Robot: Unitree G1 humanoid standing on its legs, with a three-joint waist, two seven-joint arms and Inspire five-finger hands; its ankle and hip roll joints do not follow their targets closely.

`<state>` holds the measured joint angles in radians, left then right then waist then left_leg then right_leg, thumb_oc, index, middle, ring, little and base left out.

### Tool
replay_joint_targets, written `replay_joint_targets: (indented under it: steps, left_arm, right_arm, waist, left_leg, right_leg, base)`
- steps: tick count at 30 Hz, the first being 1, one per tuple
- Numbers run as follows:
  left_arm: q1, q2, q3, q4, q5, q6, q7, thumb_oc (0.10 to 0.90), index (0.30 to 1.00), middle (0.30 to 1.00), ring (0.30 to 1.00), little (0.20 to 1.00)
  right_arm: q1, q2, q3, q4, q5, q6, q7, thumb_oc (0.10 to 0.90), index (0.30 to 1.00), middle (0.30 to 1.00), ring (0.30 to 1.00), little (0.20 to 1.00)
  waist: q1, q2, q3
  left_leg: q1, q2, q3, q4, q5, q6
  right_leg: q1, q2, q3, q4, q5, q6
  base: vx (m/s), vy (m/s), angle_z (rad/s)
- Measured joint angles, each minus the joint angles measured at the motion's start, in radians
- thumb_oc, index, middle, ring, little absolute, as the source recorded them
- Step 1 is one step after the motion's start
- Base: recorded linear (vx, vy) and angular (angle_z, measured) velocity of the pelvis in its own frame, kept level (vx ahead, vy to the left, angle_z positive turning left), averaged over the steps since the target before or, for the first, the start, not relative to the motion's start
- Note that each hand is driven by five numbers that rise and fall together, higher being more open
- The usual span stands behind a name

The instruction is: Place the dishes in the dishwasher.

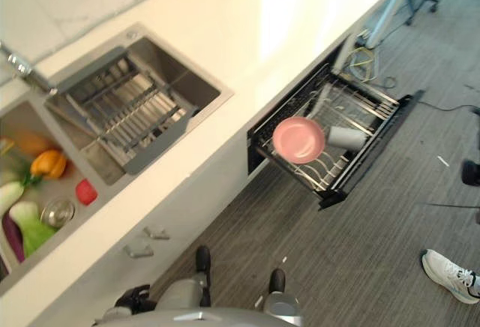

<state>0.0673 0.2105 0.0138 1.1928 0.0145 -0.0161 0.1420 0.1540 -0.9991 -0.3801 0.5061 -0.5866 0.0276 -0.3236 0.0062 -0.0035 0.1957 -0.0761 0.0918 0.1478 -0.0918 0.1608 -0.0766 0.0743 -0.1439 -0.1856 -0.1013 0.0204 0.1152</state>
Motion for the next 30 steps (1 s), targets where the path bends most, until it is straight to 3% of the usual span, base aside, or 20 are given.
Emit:
replay_joint_targets:
  steps: [3,6,7,8,11,12,14,16,17,18,21,22,23,27,29,30]
  left_arm:
    - [0.002,0.0,-0.004,0.001,0.0,0.001,0.002,0.8,0.9,0.9,0.9,0.9]
    - [0.023,-0.02,-0.06,-0.014,-0.001,0.003,0.006,0.8,0.9,0.9,0.9,0.9]
    - [0.023,-0.027,-0.092,-0.027,0.0,0.001,0.0,0.8,0.9,0.9,0.9,0.9]
    - [0.023,-0.06,-0.132,-0.075,-0.001,-0.006,0.007,0.8,0.9,0.9,0.9,0.9]
    - [0.016,-0.099,-0.237,-0.135,0.0,-0.028,0.001,0.8,0.9,0.9,0.9,0.9]
    - [0.013,-0.124,-0.224,-0.133,-0.001,-0.027,-0.001,0.8,0.9,0.9,0.9,0.9]
    - [0.029,-0.157,-0.226,-0.127,-0.003,-0.028,0.001,0.8,0.9,0.9,0.9,0.9]
    - [0.028,-0.17,-0.227,-0.102,-0.003,-0.027,0.0,0.8,0.9,0.9,0.9,0.9]
    - [0.028,-0.17,-0.227,-0.101,-0.003,-0.027,-0.001,0.8,0.9,0.9,0.9,0.9]
    - [0.028,-0.175,-0.226,-0.098,-0.003,-0.034,-0.002,0.8,0.9,0.9,0.9,0.9]
    - [0.024,-0.165,-0.224,-0.1,-0.003,-0.047,0.002,0.8,0.9,0.9,0.9,0.9]
    - [0.022,-0.159,-0.2,-0.103,-0.003,-0.05,-0.002,0.8,0.9,0.9,0.9,0.9]
    - [0.022,-0.158,-0.185,-0.104,-0.003,-0.05,0.0,0.8,0.9,0.9,0.9,0.9]
    - [0.04,-0.131,-0.176,-0.09,-0.003,-0.042,0.001,0.8,0.9,0.9,0.9,0.9]
    - [0.051,-0.111,-0.187,-0.083,-0.001,-0.04,-0.003,0.8,0.9,0.9,0.9,0.9]
    - [0.06,-0.098,-0.19,-0.077,-0.001,-0.04,-0.004,0.8,0.9,0.9,0.9,0.9]
  right_arm:
    - [0.042,0.036,-0.024,0.074,0.015,0.05,-0.007,0.8,0.9,0.9,0.9,0.9]
    - [0.094,0.075,-0.032,0.078,0.04,0.072,-0.029,0.8,0.9,0.9,0.9,0.9]
    - [0.093,0.08,-0.028,0.089,0.041,0.076,-0.031,0.8,0.9,0.9,0.9,0.9]
    - [0.094,0.072,-0.017,0.09,0.042,0.086,-0.037,0.408,0.312,0.312,0.312,0.312]
    - [0.061,0.045,0.01,0.081,0.04,0.098,-0.046,0.4,0.3,0.3,0.3,0.3]
    - [0.048,0.045,0.016,0.068,0.04,0.103,-0.043,0.4,0.3,0.3,0.3,0.3]
    - [-0.034,0.047,0.105,0.013,0.039,0.11,-0.036,0.4,0.3,0.3,0.3,0.3]
    - [-0.114,0.056,0.219,-0.012,0.039,0.095,-0.03,0.4,0.3,0.3,0.3,0.3]
    - [-0.117,0.056,0.227,-0.014,0.039,0.093,-0.03,0.4,0.3,0.3,0.3,0.3]
    - [-0.158,0.058,0.287,-0.036,0.038,0.085,-0.029,0.4,0.3,0.3,0.3,0.3]
    - [-0.253,0.058,0.334,-0.046,0.038,0.083,-0.029,0.4,0.3,0.3,0.3,0.3]
    - [-0.293,0.049,0.362,-0.074,0.02,0.091,-0.018,0.4,0.3,0.3,0.3,0.3]
    - [-0.287,0.059,0.348,-0.065,0.024,0.139,0.008,0.4,0.3,0.3,0.3,0.3]
    - [-0.262,0.125,0.313,-0.017,-0.01,0.175,0.053,0.4,0.3,0.3,0.3,0.3]
    - [-0.254,0.167,0.323,0.01,-0.011,0.182,0.053,0.4,0.3,0.3,0.3,0.3]
    - [-0.261,0.173,0.353,0.023,-0.044,0.171,0.057,0.4,0.3,0.3,0.3,0.3]
  waist:
    - [-0.012,0.011,-0.016]
    - [-0.048,0.063,-0.023]
    - [-0.065,0.105,-0.009]
    - [-0.08,0.176,0.03]
    - [-0.1,0.316,0.116]
    - [-0.1,0.356,0.136]
    - [-0.102,0.41,0.154]
    - [-0.097,0.413,0.152]
    - [-0.096,0.413,0.152]
    - [-0.086,0.403,0.16]
    - [-0.072,0.369,0.188]
    - [-0.055,0.344,0.206]
    - [-0.052,0.332,0.212]
    - [-0.014,0.268,0.201]
    - [-0.002,0.229,0.154]
    - [0.05,0.206,0.105]
  left_leg:
    - [0.003,0.006,0.007,-0.004,0.0,-0.001]
    - [-0.041,0.012,0.024,-0.005,0.005,-0.007]
    - [-0.059,0.007,0.025,-0.002,0.017,0.001]
    - [-0.105,0.003,0.034,0.0,0.032,0.011]
    - [-0.161,-0.02,0.038,-0.002,0.038,0.007]
    - [-0.161,-0.029,0.04,-0.005,0.033,0.013]
    - [-0.165,-0.055,0.051,-0.005,0.017,0.016]
    - [-0.168,-0.071,0.057,-0.005,0.005,0.017]
    - [-0.168,-0.071,0.057,-0.005,0.007,0.02]
    - [-0.152,-0.084,0.045,-0.005,0.016,0.042]
    - [-0.119,-0.106,0.016,-0.003,0.02,0.056]
    - [-0.091,-0.12,-0.03,0.0,0.024,0.062]
    - [-0.073,-0.126,-0.054,0.001,0.031,0.071]
    - [-0.029,-0.144,-0.115,0.001,0.034,0.073]
    - [-0.007,-0.145,-0.177,0.0,0.033,0.068]
    - [-0.024,-0.16,-0.188,-0.005,0.018,0.052]
  right_leg:
    - [-0.005,0.003,0.007,-0.004,-0.001,-0.001]
    - [-0.06,0.006,0.031,-0.003,0.008,0.008]
    - [-0.083,0.005,0.033,0.0,0.022,0.012]
    - [-0.136,-0.003,0.048,-0.003,0.041,0.023]
    - [-0.189,-0.026,0.049,-0.001,0.068,0.036]
    - [-0.191,-0.036,0.053,0.0,0.07,0.036]
    - [-0.207,-0.064,0.058,-0.003,0.076,0.047]
    - [-0.217,-0.079,0.071,-0.002,0.08,0.055]
    - [-0.216,-0.08,0.071,-0.002,0.081,0.056]
    - [-0.19,-0.09,0.056,-0.002,0.075,0.064]
    - [-0.132,-0.107,0.014,0.001,0.061,0.07]
    - [-0.067,-0.111,-0.046,0.002,0.047,0.07]
    - [-0.026,-0.111,-0.082,0.003,0.041,0.069]
    - [0.072,-0.104,-0.203,0.002,0.019,0.068]
    - [0.13,-0.096,-0.284,0.002,0.007,0.064]
    - [0.137,-0.094,-0.302,0.001,-0.013,0.069]
  base:
    - [-0.11,0.03,-0.08]
    - [-0.19,0.073,-0.22]
    - [-0.26,0.126,-0.22]
    - [-0.17,0.086,-0.13]
    - [-0.04,0.063,-0.03]
    - [-0.01,0.077,-0.01]
    - [-0.01,0.053,-0.18]
    - [0.0,-0.007,-0.15]
    - [0.01,-0.022,0.11]
    - [0.02,-0.029,0.31]
    - [0.05,-0.066,0.53]
    - [0.04,-0.091,0.97]
    - [0.05,-0.09,1.11]
    - [0.05,-0.087,0.69]
    - [0.04,-0.102,1.0]
    - [0.08,-0.153,0.76]
